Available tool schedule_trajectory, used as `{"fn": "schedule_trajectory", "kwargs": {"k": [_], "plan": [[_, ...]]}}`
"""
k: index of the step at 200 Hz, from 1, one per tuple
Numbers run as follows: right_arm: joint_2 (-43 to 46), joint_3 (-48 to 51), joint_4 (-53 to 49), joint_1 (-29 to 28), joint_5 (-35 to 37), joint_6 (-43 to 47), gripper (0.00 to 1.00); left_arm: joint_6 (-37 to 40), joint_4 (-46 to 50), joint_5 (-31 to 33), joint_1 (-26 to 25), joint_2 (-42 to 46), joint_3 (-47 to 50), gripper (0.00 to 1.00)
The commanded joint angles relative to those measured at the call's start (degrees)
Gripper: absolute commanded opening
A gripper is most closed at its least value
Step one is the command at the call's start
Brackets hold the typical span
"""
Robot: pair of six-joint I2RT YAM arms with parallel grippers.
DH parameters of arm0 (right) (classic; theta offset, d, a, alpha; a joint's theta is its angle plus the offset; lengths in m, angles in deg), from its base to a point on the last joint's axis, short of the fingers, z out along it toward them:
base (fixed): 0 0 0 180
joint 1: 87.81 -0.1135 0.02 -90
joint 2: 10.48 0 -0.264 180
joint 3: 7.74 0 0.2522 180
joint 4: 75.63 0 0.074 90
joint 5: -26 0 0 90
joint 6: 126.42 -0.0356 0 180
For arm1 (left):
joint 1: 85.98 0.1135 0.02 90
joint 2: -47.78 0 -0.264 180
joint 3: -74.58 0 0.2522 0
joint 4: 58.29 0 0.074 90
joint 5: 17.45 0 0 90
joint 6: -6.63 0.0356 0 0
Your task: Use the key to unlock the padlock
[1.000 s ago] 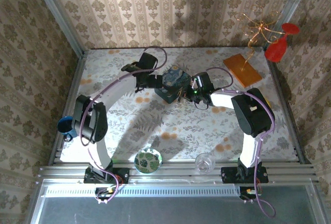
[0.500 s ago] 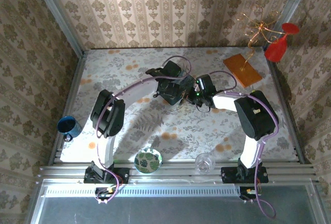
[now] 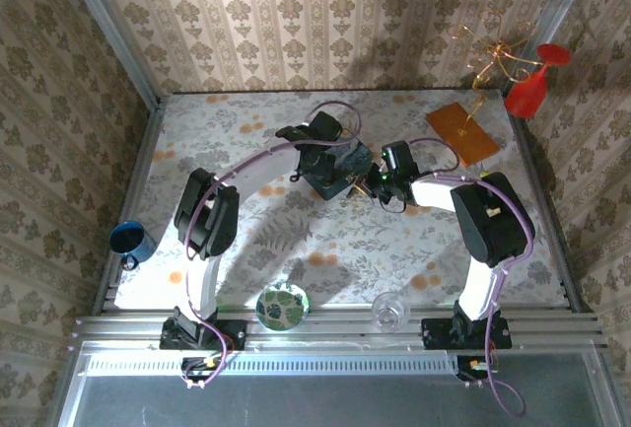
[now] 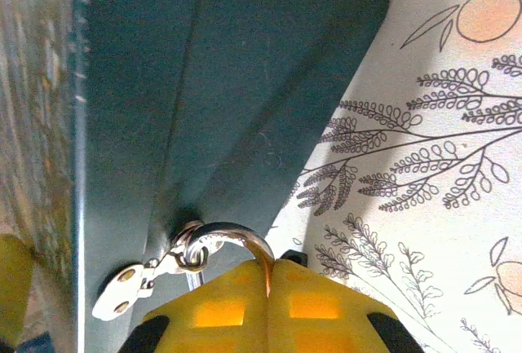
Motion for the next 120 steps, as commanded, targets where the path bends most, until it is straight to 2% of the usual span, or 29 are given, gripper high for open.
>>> {"fn": "schedule_trajectory", "kwargs": {"k": [1,120], "plan": [[-1.2,0.3,3.5,0.7,-2.8,-2.4,0.0,0.8,4.8,2.9,1.4,-1.0,2.8,1.0],[-0.3,1.7,5.7,2.7,-2.1,-4.1,0.0,0.2,4.6,2.5,1.9,-0.8,4.9,1.0]]}}
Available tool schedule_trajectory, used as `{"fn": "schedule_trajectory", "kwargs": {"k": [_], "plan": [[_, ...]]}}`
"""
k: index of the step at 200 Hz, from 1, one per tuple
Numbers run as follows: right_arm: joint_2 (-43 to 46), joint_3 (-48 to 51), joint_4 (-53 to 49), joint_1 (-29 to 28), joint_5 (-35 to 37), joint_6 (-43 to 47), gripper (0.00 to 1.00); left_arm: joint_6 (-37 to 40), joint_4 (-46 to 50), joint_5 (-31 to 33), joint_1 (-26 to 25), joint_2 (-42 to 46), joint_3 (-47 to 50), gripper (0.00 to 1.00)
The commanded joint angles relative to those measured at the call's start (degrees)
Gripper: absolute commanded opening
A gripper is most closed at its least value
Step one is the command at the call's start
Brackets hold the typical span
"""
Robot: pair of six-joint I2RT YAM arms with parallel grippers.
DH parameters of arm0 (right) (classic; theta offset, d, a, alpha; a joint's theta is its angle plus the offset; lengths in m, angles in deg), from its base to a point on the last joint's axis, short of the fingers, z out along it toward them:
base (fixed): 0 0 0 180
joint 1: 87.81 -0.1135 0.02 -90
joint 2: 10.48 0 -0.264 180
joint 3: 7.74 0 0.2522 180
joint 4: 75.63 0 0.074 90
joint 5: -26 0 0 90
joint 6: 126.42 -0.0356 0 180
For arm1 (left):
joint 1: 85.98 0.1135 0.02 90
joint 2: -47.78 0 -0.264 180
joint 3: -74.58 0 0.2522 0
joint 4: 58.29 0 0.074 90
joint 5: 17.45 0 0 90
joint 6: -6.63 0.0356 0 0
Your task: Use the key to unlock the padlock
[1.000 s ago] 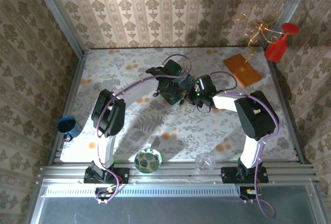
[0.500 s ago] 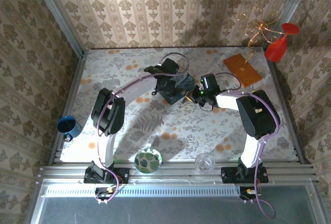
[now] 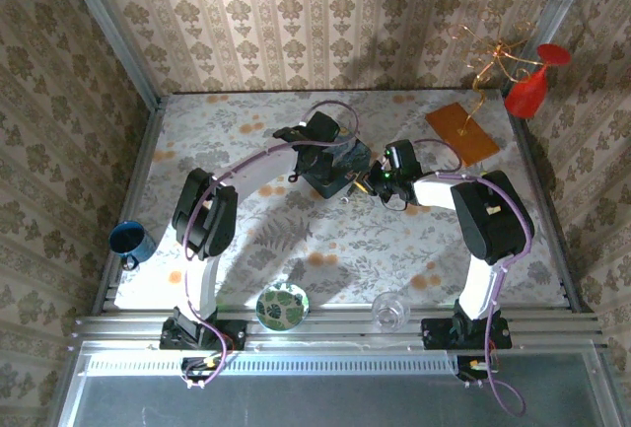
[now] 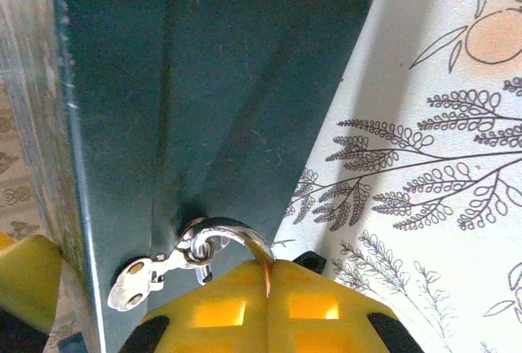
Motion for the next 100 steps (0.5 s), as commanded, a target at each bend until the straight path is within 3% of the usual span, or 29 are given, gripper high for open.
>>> {"fn": "schedule_trajectory", "kwargs": {"k": [1,100], "plan": [[0.5,1.0,2.0,1.3,0.3,-1.1,0.0,0.4,6.8,1.9,1.5,-1.4,3.2,1.0],[1.5,2.0,4.0,1.9,1.6,-3.0,0.0,0.0,6.8,2.0,1.7,-1.0,4.0,1.0]]}}
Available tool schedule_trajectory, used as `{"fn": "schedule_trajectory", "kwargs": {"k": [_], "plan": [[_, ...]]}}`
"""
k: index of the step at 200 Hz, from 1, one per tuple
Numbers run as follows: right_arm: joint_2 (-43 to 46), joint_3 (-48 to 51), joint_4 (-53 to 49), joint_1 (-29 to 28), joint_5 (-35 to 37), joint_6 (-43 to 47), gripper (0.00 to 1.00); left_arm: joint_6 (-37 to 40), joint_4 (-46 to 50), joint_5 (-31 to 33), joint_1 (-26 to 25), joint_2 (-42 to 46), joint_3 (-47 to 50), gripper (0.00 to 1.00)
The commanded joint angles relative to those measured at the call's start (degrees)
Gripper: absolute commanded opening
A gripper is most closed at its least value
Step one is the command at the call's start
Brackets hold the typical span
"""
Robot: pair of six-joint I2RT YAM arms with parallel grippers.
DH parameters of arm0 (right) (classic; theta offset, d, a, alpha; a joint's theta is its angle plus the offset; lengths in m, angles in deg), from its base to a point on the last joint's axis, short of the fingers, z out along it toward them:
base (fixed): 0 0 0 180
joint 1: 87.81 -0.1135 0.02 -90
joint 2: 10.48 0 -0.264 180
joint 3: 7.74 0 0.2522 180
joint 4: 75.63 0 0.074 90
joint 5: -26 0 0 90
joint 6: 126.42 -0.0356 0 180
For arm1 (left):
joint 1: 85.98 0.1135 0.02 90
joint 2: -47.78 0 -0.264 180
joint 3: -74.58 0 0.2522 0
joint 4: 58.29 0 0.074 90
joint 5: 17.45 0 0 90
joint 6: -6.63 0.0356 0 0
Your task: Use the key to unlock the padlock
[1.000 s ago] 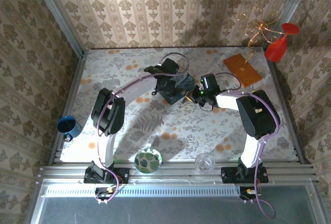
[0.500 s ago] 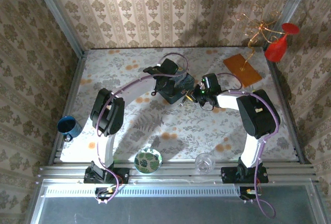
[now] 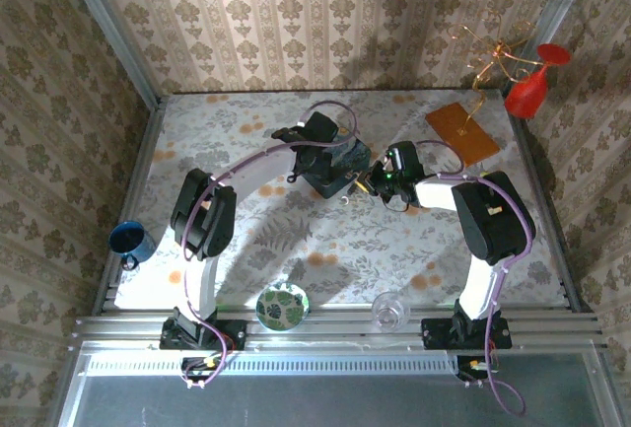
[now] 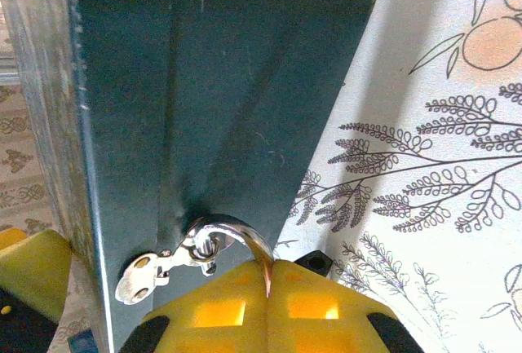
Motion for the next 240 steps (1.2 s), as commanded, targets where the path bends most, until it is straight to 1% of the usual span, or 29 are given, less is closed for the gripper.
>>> {"fn": "schedule_trajectory", "kwargs": {"k": [1,68,142,166,192,221,240], "plan": [[1.1,0.7,1.6,1.3,2.2,-2.4,0.0,0.4,7.5,1.9,1.3,-1.6,3.0,1.0],[0.1,-0.1,2.7,1.3,3.5,-4.0,0.0,0.4,7.4,1.5,1.4,-1.7,3.0,1.0],[0.9,1.8,4.1,2.2,4.2,-4.7,0.0,0.1,7.0,1.0,1.9,-1.1,4.2,1.0],[0.3,2.9,8.4,2.5,4.0,-7.6,0.0,-0.1,6.8,0.9,2.1,-1.0,4.7,1.0],[-2.2,1.7,12.0,1.9,2.5,-10.7,0.0,-0.2,6.7,0.2,2.2,-1.3,4.5,1.0],[-5.2,2.8,20.7,1.3,1.7,-16.9,0.0,-0.3,6.7,0.2,2.1,-1.4,4.4,1.0],[-6.4,2.9,22.9,0.9,2.0,-18.5,0.0,-0.2,6.7,0.1,2.2,-1.5,4.4,1.0]]}}
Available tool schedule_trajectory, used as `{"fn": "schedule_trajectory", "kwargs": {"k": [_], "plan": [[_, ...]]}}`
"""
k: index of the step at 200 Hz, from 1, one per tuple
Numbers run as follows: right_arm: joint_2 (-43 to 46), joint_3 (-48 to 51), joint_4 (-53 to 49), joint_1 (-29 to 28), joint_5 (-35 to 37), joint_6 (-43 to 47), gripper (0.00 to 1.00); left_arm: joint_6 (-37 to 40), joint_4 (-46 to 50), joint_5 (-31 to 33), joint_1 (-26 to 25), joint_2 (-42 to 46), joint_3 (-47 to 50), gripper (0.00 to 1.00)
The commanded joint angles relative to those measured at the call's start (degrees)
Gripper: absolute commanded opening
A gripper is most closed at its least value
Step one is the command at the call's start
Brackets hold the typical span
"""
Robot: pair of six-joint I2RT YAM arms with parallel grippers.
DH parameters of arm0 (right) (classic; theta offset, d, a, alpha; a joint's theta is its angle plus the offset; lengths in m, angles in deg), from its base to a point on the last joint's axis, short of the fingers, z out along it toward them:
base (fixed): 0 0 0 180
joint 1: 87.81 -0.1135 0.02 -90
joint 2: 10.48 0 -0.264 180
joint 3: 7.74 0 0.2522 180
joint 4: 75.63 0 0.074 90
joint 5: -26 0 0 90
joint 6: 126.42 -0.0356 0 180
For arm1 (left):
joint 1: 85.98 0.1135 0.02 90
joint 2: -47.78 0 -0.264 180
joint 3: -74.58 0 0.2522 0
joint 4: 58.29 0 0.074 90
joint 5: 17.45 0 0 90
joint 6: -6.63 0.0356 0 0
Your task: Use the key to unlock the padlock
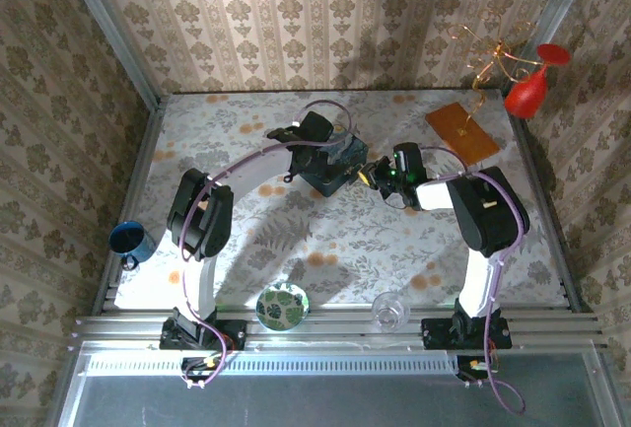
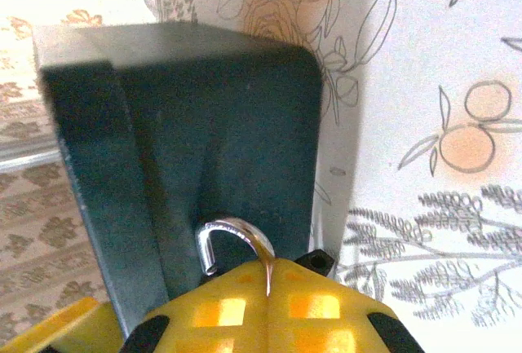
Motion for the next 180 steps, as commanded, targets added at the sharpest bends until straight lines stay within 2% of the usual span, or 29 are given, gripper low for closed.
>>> {"fn": "schedule_trajectory", "kwargs": {"k": [1,48,121,180], "plan": [[-1.9,0.8,7.7,-0.4,0.8,-5.0,0.0,0.5,8.1,0.5,1.0,-2.4,2.7,1.0],[0.4,2.3,5.5,-0.3,1.4,-2.7,0.0,0.6,8.1,0.4,1.2,-2.2,3.0,1.0],[11.3,6.3,-9.1,0.4,0.4,8.9,0.0,1.2,7.8,0.0,3.4,-1.9,3.8,1.0],[18.3,9.9,-18.7,3.1,-8.8,18.8,0.0,2.0,6.8,0.6,6.5,0.2,6.6,1.0]]}}
